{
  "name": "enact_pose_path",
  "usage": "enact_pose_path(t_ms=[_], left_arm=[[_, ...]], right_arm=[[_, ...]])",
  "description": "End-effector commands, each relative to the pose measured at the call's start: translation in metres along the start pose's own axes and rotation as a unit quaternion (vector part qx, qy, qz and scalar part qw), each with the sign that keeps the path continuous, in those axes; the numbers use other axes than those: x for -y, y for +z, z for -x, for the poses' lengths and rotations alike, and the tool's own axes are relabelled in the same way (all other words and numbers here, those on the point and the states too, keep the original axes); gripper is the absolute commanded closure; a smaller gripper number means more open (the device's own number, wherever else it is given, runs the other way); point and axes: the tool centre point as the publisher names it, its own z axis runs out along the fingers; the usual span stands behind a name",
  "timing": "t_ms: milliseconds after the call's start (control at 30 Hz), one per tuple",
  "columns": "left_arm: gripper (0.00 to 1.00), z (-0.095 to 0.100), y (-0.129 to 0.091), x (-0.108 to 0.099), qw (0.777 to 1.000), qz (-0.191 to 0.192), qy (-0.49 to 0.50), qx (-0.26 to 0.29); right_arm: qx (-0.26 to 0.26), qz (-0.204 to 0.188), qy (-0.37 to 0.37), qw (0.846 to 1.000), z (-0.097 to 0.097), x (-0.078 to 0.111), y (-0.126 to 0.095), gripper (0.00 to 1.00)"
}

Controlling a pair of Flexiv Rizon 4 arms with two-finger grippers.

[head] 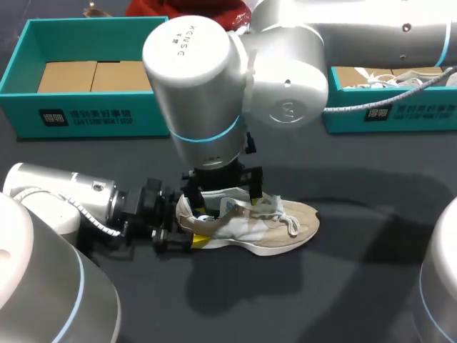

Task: Take the shoe out of the shoebox, open the shoe tongue, remove and reinsert the insole, then place the shoe into the shoebox

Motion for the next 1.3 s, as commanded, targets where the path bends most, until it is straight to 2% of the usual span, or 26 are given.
enact_pose_path(t_ms=[33, 133, 633, 1300], left_arm=[[1.0, -0.002, -0.002, -0.005, 1.0, 0.001, 0.0, 0.0], [1.0, -0.002, -0.002, -0.005, 1.0, 0.001, 0.0, 0.0], [1.0, -0.002, -0.002, -0.005, 1.0, 0.001, 0.0, 0.0], [1.0, -0.002, -0.002, -0.005, 1.0, 0.001, 0.0, 0.0]], right_arm=[[0.268, 0.0, 0.309, 0.913, -0.024, 0.003, 0.009, 0.0], [0.276, -0.003, 0.317, 0.907, -0.022, 0.001, 0.014, 0.0], [0.278, 0.005, 0.332, 0.902, -0.005, -0.008, 0.023, 0.0], [0.276, 0.024, 0.351, 0.895, 0.009, -0.017, 0.048, 0.0]])
